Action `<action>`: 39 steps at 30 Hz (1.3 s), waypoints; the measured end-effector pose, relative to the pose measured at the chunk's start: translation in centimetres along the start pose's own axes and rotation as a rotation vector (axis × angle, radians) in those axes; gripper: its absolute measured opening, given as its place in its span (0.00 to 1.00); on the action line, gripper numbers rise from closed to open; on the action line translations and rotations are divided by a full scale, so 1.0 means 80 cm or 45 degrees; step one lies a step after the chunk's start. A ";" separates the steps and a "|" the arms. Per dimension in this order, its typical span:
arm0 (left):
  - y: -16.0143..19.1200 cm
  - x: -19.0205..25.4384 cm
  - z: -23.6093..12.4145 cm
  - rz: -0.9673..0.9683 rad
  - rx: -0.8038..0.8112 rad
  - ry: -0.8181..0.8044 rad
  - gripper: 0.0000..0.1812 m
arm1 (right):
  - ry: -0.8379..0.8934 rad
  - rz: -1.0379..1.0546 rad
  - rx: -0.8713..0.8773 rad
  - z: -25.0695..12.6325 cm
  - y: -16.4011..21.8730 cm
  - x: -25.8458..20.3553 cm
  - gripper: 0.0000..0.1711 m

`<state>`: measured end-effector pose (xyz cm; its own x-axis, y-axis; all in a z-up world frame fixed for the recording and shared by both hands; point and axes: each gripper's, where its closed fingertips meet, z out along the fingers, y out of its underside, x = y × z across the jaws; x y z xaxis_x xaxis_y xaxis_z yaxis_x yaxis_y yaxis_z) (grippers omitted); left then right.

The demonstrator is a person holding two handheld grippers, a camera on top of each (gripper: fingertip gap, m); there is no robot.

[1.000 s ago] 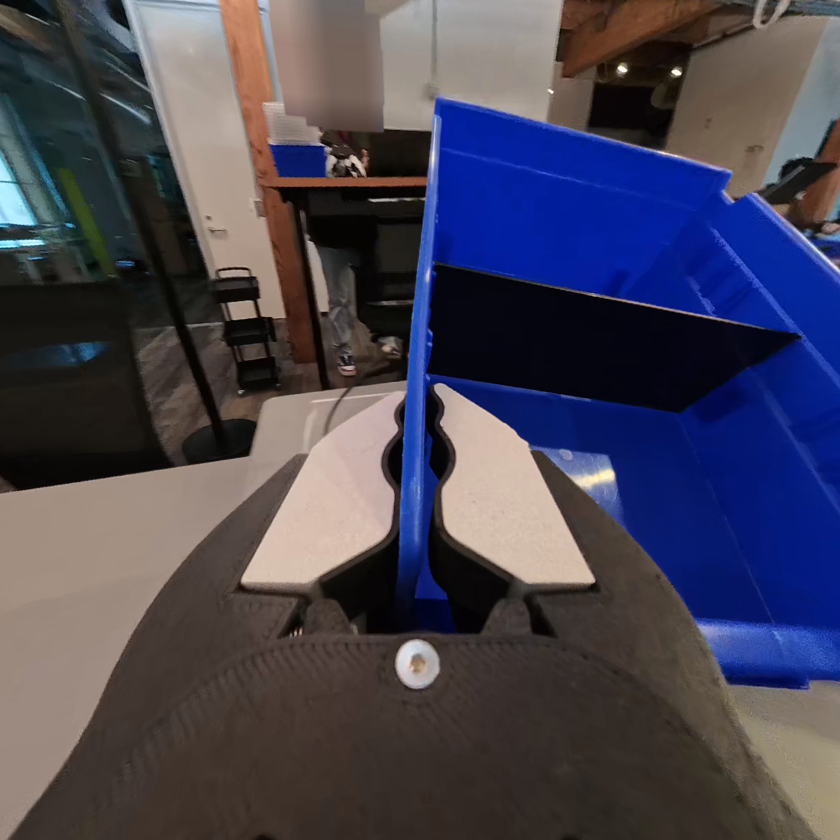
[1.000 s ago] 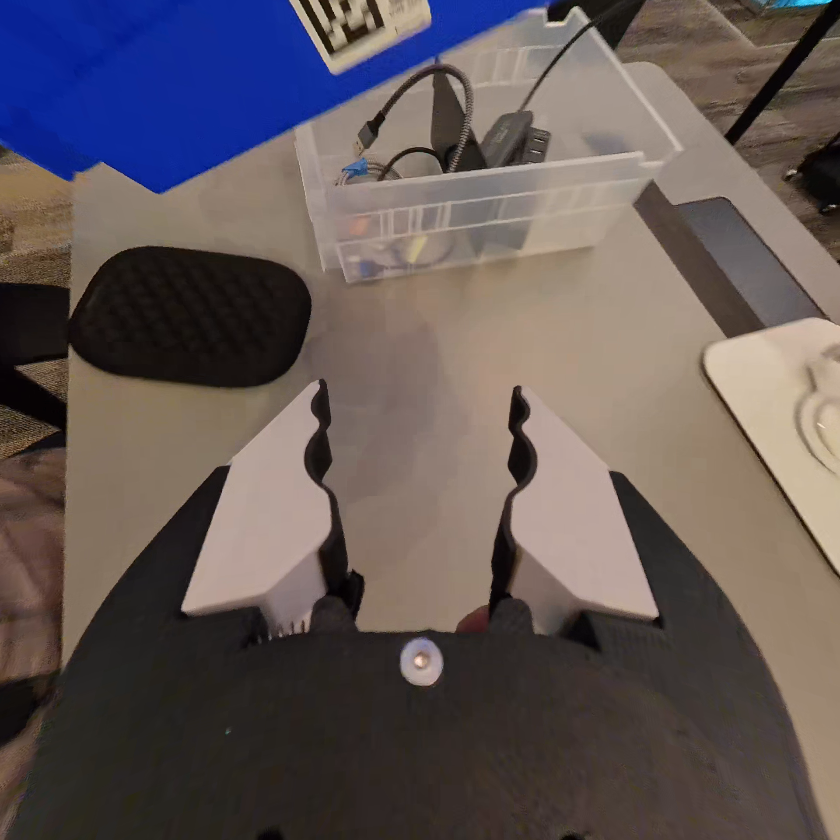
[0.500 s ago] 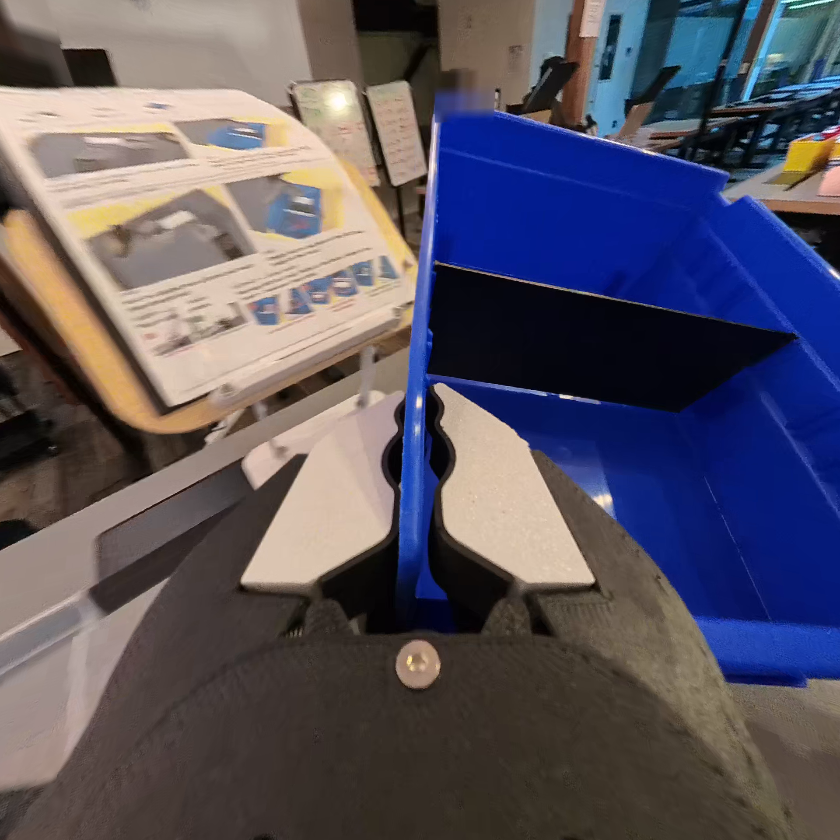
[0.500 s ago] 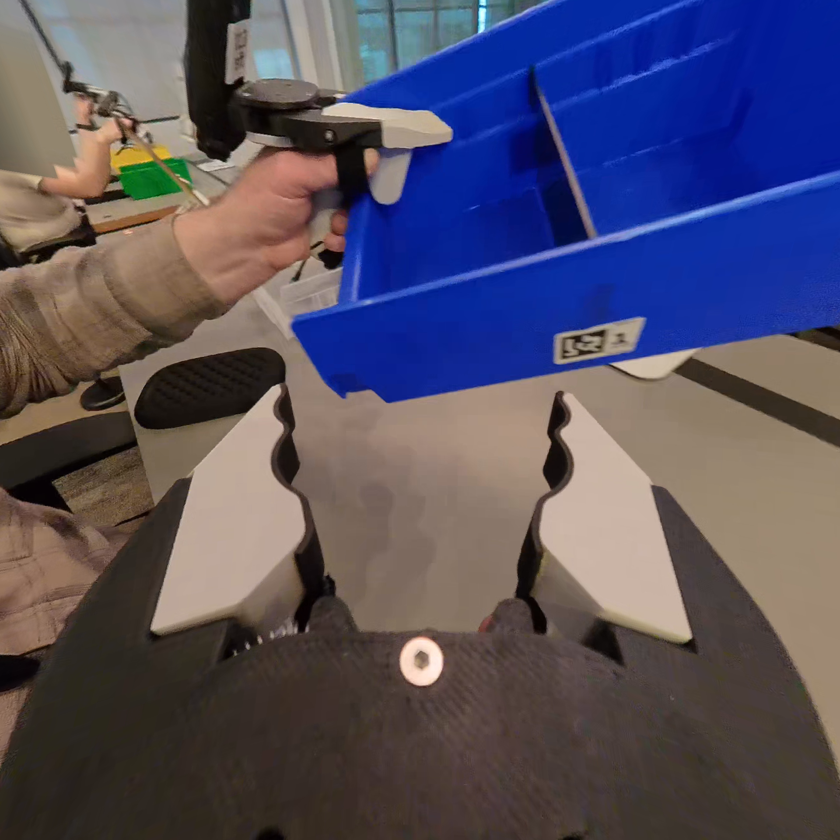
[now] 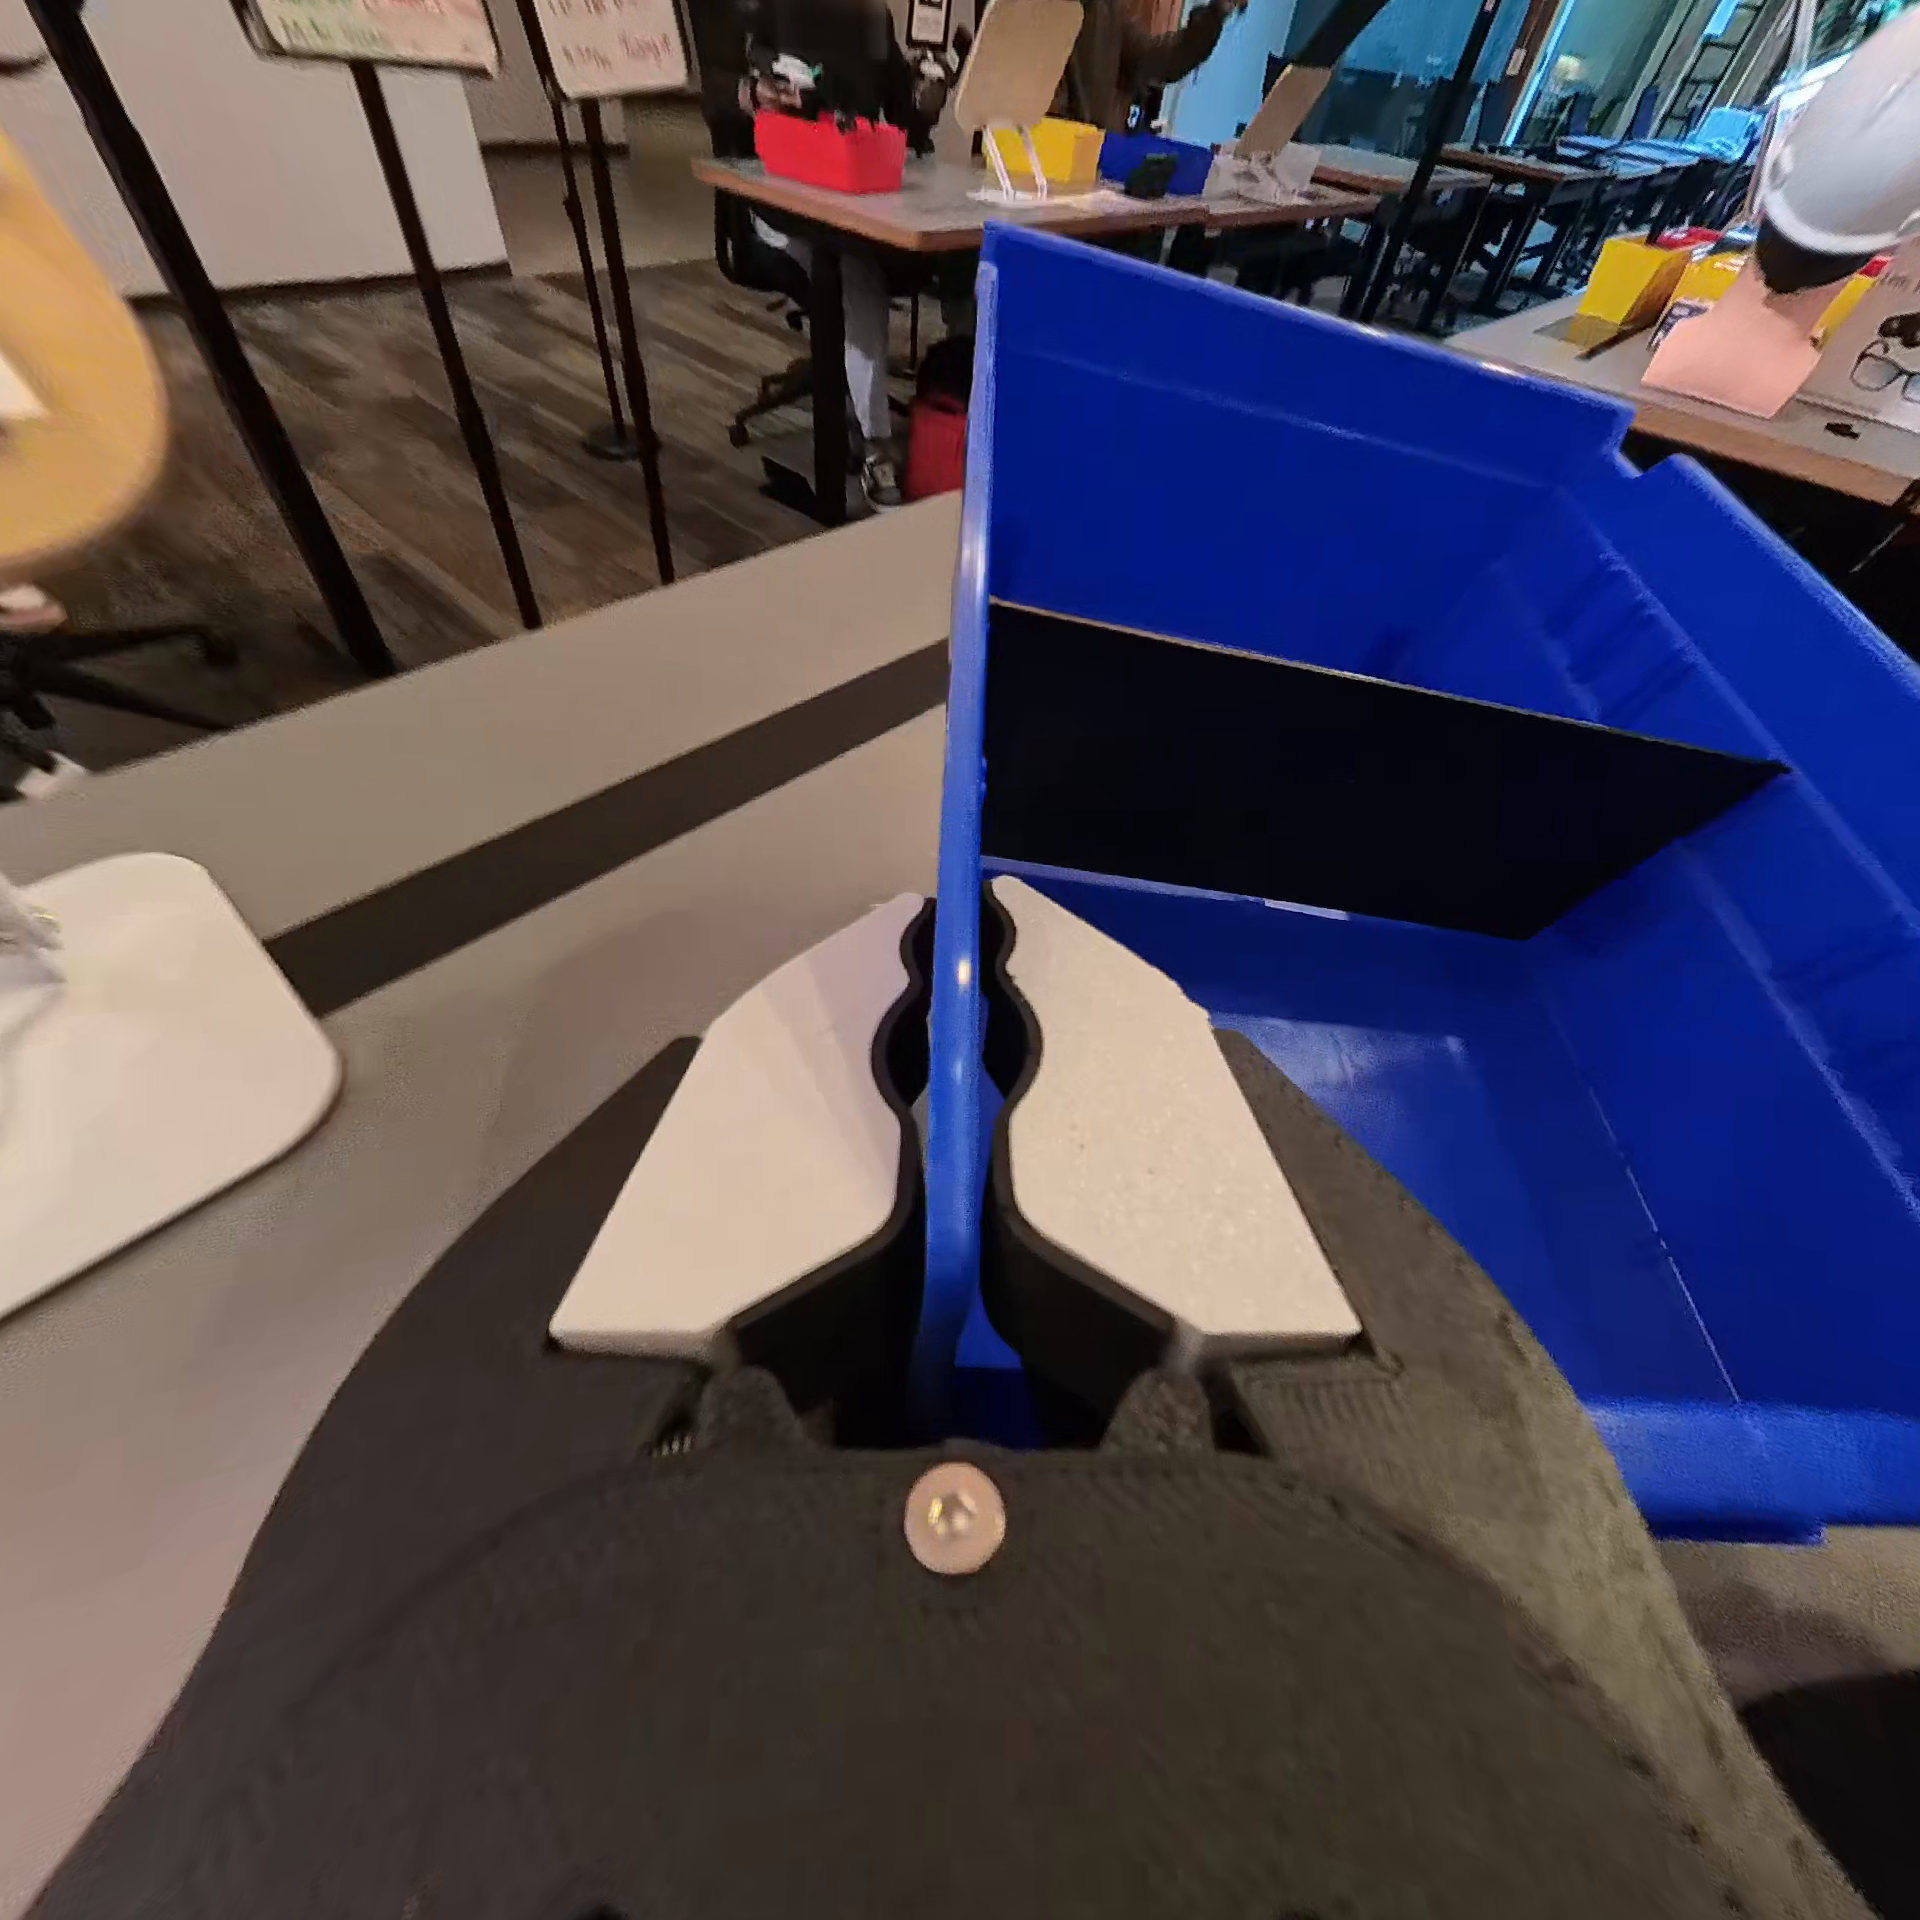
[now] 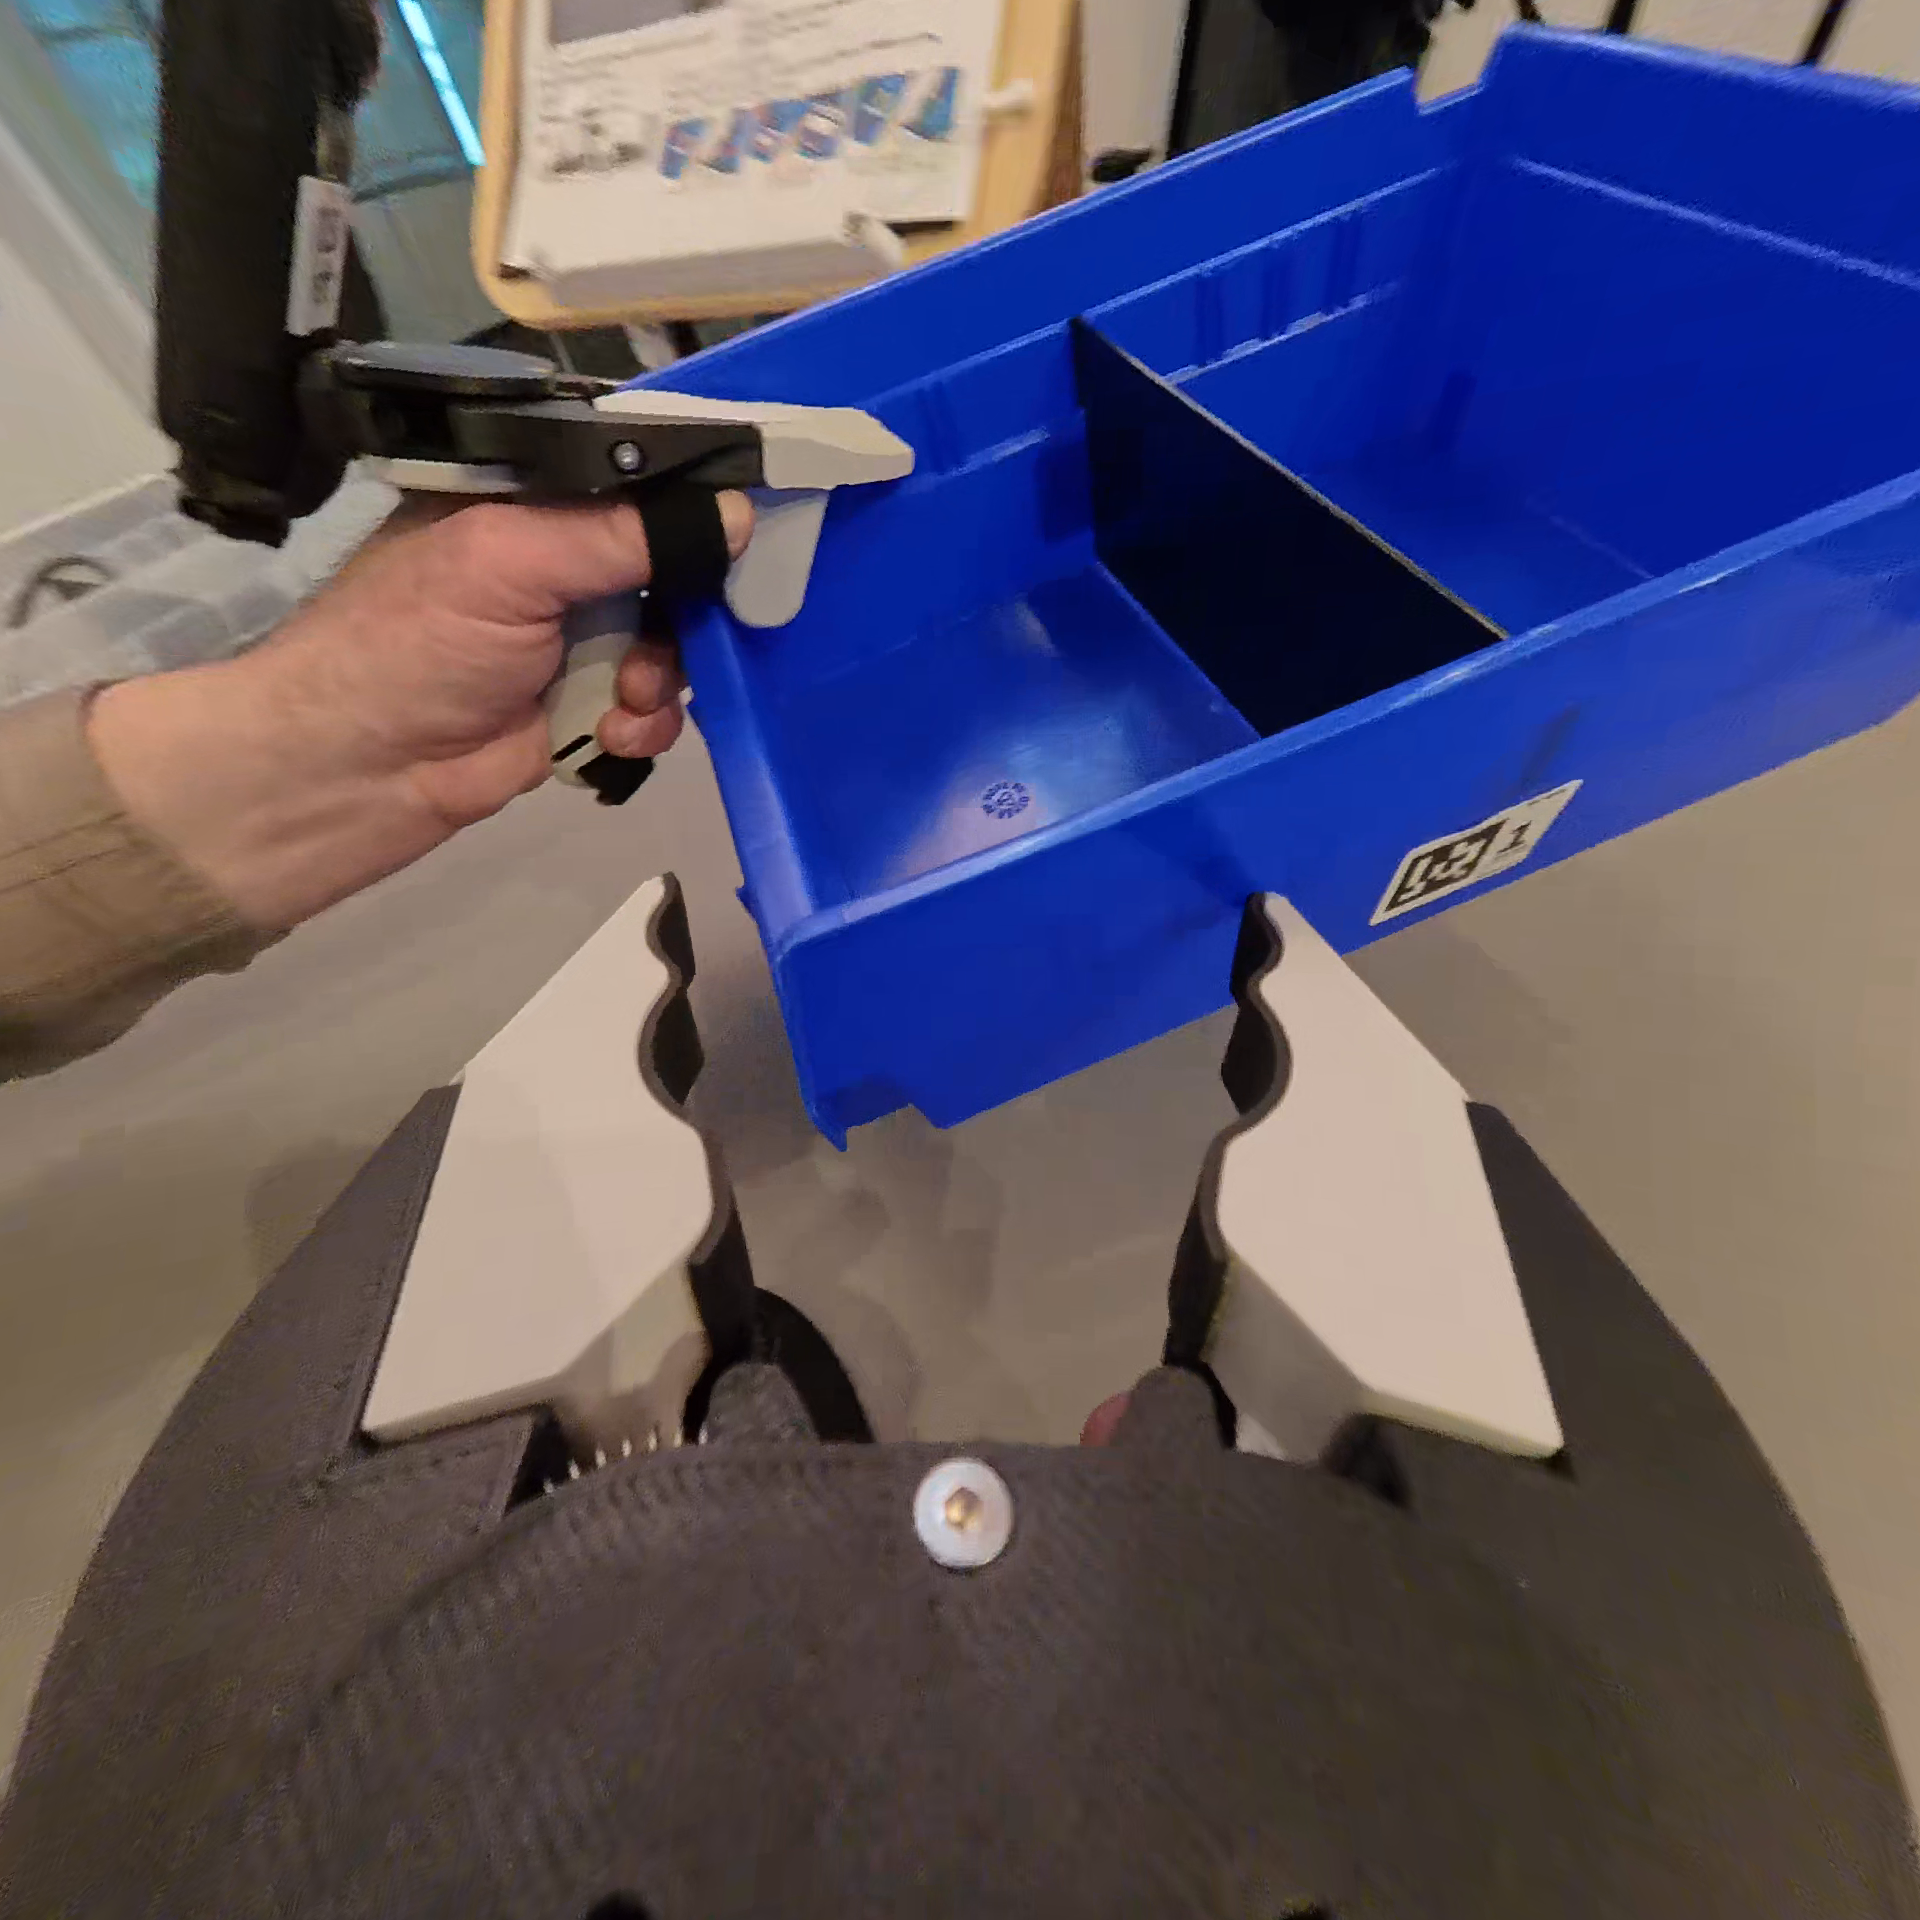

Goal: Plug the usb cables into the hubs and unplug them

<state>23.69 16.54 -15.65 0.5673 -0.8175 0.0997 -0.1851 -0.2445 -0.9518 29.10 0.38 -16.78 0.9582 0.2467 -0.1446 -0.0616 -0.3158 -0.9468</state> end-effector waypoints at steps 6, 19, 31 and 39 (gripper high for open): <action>0.042 0.020 0.047 -0.045 -0.063 -0.023 0.04 | 0.111 0.014 -0.109 0.008 0.038 0.060 0.57; 0.084 0.039 0.074 0.015 -0.142 -0.038 0.07 | 0.241 -0.041 -0.199 0.012 0.063 0.122 0.47; 0.089 0.076 0.056 0.081 -0.221 0.160 0.27 | 0.175 -0.033 -0.243 0.008 0.056 0.147 0.49; 0.068 0.088 0.032 -0.053 -0.219 0.352 0.34 | 0.187 -0.064 -0.265 -0.002 0.059 0.143 0.43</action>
<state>28.70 10.79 -20.85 0.3424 -0.9098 0.2346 -0.3129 -0.3459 -0.8846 39.84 1.54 -22.86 0.9899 0.1358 -0.0412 0.0314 -0.4923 -0.8699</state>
